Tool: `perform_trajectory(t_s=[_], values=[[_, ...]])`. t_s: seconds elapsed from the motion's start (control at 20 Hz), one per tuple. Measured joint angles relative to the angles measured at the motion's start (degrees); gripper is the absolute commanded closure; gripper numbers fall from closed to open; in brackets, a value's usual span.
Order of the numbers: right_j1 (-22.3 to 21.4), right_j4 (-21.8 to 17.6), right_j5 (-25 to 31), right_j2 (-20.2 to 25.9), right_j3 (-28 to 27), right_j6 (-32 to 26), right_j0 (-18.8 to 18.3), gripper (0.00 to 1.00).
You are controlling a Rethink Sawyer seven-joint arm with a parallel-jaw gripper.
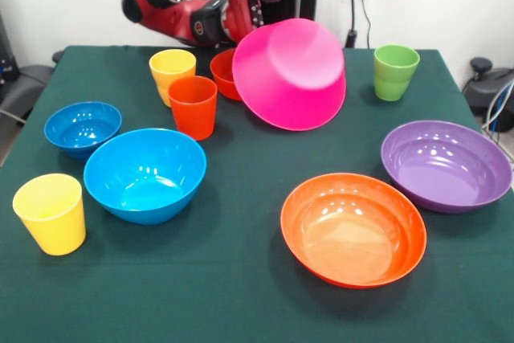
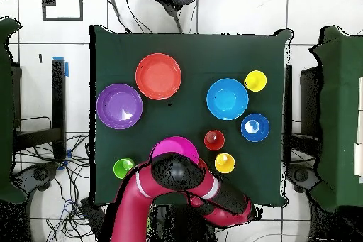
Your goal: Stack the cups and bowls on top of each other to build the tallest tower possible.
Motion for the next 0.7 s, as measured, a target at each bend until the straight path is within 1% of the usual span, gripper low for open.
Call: perform_trajectory(t_s=[0.35, 0.7], values=[[1.5, 2.2, 0.0, -2.8, -0.1, 0.0, 0.7, 0.0], [3.3, 5.4, 0.0, -7.5, -0.1, 0.0, 2.9, 0.0]])
